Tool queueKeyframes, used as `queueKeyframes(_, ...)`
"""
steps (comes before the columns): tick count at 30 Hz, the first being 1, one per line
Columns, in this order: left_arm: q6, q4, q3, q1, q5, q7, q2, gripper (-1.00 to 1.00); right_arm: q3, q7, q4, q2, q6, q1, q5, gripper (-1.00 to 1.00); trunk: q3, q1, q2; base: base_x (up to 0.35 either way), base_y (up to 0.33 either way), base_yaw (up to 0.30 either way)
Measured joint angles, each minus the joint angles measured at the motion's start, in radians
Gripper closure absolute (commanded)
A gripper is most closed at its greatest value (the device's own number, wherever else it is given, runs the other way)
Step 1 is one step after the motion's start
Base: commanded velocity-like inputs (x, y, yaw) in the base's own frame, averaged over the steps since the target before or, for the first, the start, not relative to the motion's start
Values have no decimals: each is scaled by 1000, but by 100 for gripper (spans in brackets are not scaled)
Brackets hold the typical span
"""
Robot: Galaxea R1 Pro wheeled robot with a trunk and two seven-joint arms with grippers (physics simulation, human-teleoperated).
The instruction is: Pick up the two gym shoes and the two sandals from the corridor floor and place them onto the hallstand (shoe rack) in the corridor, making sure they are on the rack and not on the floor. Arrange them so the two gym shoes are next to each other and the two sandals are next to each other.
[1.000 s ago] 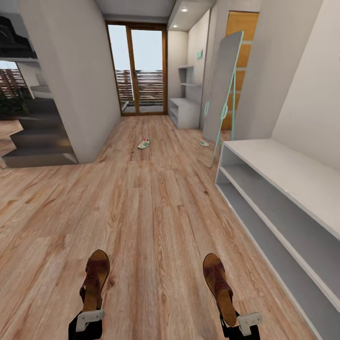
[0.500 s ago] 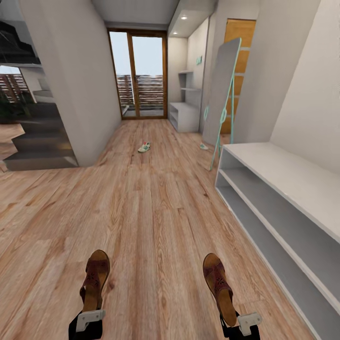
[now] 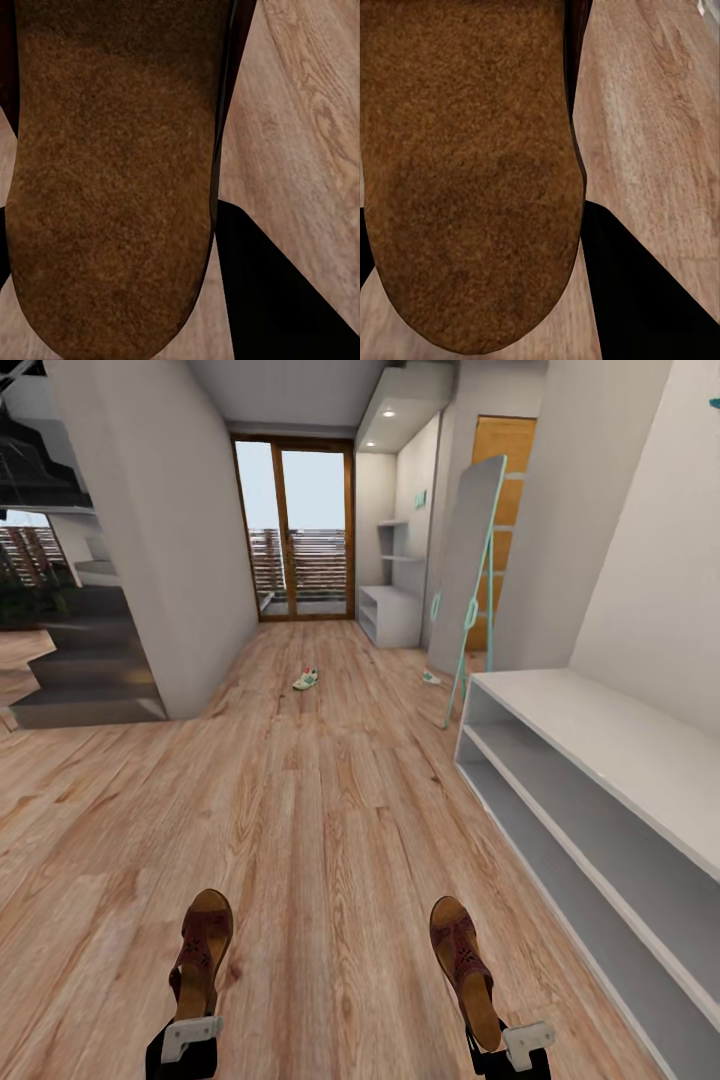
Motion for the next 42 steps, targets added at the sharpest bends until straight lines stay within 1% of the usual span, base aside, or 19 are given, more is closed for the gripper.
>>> queueKeyframes(7, 0, 0, 0, 0, 0, 0, 0, 100, 0, 0, 0, 0, 0, 0, 0, 100, 11, 0, 0, 21, 0, 0)
queueKeyframes(12, 1, 1, 0, 0, 0, 0, 0, 100, 0, 0, 0, 0, 0, 0, 0, 100, 19, 0, 0, 169, 0, 0)
queueKeyframes(23, 1, 2, 0, 0, 0, -1, 0, 100, 0, 0, 0, 0, 0, 0, 0, 100, 33, -1, 0, 311, 0, 0)
queueKeyframes(42, 1, 2, 0, 0, 0, -2, 0, 100, 0, 2, -1, 1, 3, 0, 0, 100, 35, -1, 0, 334, 0, 0)
